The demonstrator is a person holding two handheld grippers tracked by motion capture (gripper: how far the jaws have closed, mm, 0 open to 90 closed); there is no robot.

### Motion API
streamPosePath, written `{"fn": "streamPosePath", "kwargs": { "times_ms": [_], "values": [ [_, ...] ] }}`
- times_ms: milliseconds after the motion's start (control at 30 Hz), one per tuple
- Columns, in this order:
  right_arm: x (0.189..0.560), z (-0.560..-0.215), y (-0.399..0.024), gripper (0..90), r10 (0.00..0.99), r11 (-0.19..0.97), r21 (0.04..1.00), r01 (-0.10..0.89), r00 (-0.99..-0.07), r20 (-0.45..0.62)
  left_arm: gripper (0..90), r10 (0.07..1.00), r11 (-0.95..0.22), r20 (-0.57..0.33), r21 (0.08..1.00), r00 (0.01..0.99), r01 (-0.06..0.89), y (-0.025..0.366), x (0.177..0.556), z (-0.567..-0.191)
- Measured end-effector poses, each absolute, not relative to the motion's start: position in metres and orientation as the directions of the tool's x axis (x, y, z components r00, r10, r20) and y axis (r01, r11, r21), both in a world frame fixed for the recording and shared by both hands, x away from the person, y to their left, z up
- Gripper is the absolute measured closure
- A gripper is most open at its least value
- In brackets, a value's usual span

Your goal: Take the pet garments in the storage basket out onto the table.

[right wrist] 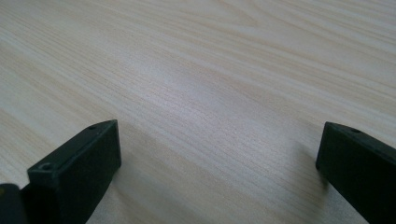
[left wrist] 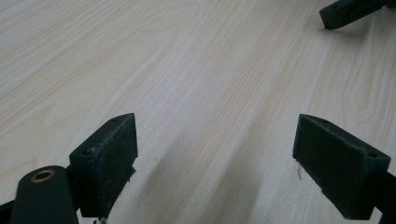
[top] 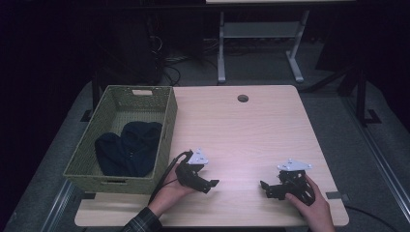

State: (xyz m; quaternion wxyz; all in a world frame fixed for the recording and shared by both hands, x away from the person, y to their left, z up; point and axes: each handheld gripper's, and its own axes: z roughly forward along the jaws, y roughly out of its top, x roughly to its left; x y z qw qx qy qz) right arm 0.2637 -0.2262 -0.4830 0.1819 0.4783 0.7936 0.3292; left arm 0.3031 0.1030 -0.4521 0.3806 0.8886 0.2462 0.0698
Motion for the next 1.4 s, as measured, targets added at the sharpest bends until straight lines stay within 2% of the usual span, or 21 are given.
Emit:
{"fn": "streamPosePath", "kwargs": {
  "times_ms": [1400],
  "values": [
    [0.264,-0.483,-0.226,0.0,0.879,0.325,0.696,0.640,-0.476,0.027,13.6,0.497,-0.563,-0.054,0.739,0.866,0.369,0.113,0.313,-0.417]
  ]
}}
